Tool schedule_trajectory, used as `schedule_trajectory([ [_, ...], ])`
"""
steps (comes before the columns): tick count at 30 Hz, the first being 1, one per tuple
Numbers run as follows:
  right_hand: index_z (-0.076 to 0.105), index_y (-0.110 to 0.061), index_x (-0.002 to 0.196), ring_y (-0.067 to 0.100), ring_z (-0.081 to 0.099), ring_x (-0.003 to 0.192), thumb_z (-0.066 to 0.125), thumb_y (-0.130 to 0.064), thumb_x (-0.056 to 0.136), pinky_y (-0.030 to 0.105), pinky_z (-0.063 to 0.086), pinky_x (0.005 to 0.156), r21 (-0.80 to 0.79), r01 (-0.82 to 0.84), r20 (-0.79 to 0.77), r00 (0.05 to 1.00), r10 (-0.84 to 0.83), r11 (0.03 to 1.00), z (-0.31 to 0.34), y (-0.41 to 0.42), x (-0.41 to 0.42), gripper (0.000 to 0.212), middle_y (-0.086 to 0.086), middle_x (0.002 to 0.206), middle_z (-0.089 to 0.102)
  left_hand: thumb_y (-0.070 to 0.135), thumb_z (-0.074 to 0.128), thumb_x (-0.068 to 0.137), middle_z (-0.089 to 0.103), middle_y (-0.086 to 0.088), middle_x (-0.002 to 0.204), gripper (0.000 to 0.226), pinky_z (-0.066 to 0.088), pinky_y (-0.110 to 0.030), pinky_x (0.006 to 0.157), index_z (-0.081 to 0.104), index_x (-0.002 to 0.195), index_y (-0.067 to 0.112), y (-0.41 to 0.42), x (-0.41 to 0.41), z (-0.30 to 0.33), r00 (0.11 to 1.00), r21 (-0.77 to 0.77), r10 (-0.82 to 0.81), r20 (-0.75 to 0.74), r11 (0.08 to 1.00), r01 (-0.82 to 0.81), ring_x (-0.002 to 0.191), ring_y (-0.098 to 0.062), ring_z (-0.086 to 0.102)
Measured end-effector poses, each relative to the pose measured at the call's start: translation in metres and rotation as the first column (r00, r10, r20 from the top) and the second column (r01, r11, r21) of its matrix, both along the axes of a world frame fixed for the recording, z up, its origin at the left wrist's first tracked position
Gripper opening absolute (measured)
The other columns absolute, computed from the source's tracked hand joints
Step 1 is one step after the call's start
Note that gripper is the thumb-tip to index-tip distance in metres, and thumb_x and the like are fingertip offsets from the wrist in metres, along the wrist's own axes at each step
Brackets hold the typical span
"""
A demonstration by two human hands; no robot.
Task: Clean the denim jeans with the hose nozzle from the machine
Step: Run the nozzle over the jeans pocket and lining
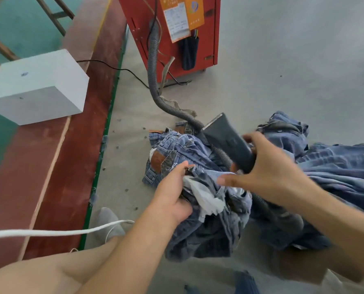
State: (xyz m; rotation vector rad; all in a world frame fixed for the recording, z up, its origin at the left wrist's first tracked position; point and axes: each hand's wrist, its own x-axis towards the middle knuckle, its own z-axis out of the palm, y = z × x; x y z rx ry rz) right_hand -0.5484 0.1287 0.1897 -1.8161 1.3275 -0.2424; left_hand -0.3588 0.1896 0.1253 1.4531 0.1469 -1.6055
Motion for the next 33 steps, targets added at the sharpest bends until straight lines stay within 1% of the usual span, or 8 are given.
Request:
schedule_trajectory([
  [7,0.048,-0.034,0.120,-0.014,0.063,0.073,0.089,-0.038,0.073,0.008,0.045,0.052,-0.102,0.115,0.069,0.992,-0.108,0.988,-0.026,-0.001,0.016,0.062,-0.018,0.094,0.068,0.054,0.053,0.099,0.071,-0.024,0.124,0.061,0.056,-0.048,0.098,0.069,0.127,0.002,0.000,-0.017,0.013,0.967,-0.188,-0.163,-0.198,0.974,0.126,0.115,-0.037,0.070],
  [11,0.061,-0.020,0.105,0.014,0.062,0.049,0.090,-0.010,0.076,0.024,0.049,0.046,0.220,0.149,0.225,0.954,-0.198,0.964,-0.021,-0.034,-0.001,0.042,0.000,0.071,0.069,0.027,0.081,0.083,0.077,-0.013,0.112,0.031,0.061,-0.037,0.087,0.074,0.109,0.010,0.006,-0.011,0.009,0.892,-0.257,-0.408,0.197,0.856,0.448,0.102,-0.029,0.075],
  [14,0.063,-0.017,0.089,0.021,0.057,0.049,0.089,-0.003,0.076,0.029,0.050,0.047,0.359,0.018,0.330,0.933,-0.145,0.933,-0.018,-0.050,-0.012,0.032,0.004,0.059,0.060,0.020,0.089,0.080,0.080,0.007,0.103,0.035,0.058,-0.026,0.089,0.073,0.111,0.020,0.007,-0.004,0.009,0.515,-0.042,-0.577,0.634,0.639,0.768,0.096,-0.007,0.075],
  [16,0.066,-0.017,0.088,0.022,0.055,0.049,0.089,-0.005,0.077,0.031,0.050,0.048,0.362,-0.002,0.312,0.943,-0.119,0.932,-0.022,-0.053,-0.010,0.028,0.007,0.059,0.059,0.034,0.086,0.083,0.076,0.013,0.107,0.042,0.052,-0.012,0.085,0.067,0.120,0.029,0.006,0.000,0.004,0.389,0.022,-0.526,0.757,0.615,0.788,0.097,0.005,0.069],
  [20,0.062,-0.012,0.108,0.021,0.061,0.052,0.088,-0.016,0.083,0.034,0.055,0.054,0.270,0.054,0.149,0.984,-0.097,0.961,-0.027,-0.052,0.003,0.037,0.005,0.062,0.065,0.059,0.074,0.084,0.078,0.011,0.101,0.027,0.058,-0.030,0.089,0.072,0.105,0.042,0.007,-0.008,-0.009,0.514,-0.083,-0.436,0.739,0.697,0.712,0.096,-0.005,0.072],
  [25,0.040,-0.030,0.116,0.015,0.070,0.050,0.075,-0.047,0.090,0.030,0.056,0.044,-0.014,0.050,0.082,0.995,-0.049,0.999,-0.007,-0.048,-0.003,0.047,0.002,0.070,0.072,0.031,0.074,0.093,0.078,0.016,0.086,0.006,0.057,-0.021,0.072,0.079,0.090,0.034,0.003,-0.027,-0.025,0.646,-0.240,-0.112,0.755,0.869,0.432,0.082,-0.002,0.074],
  [29,0.051,-0.049,0.099,0.004,0.067,0.050,0.064,-0.071,0.079,0.034,0.052,0.051,-0.245,-0.071,-0.014,0.997,0.069,0.967,0.024,-0.045,-0.033,0.032,-0.014,0.065,0.072,0.018,0.075,0.092,0.073,0.023,0.071,0.016,0.045,-0.006,0.056,0.071,0.078,0.024,-0.001,-0.037,-0.028,0.560,-0.262,0.015,0.828,0.894,0.363,0.062,0.006,0.066],
  [33,0.058,-0.052,0.097,0.000,0.066,0.056,0.051,-0.080,0.072,0.033,0.052,0.055,-0.177,-0.266,-0.154,0.958,0.240,0.948,0.036,-0.030,-0.043,0.038,-0.022,0.077,0.069,0.021,0.074,0.092,0.066,0.005,0.062,0.023,0.051,-0.033,0.052,0.062,0.073,0.021,-0.006,-0.041,-0.036,0.453,-0.236,0.062,0.889,0.911,0.339,0.049,-0.005,0.050],
])
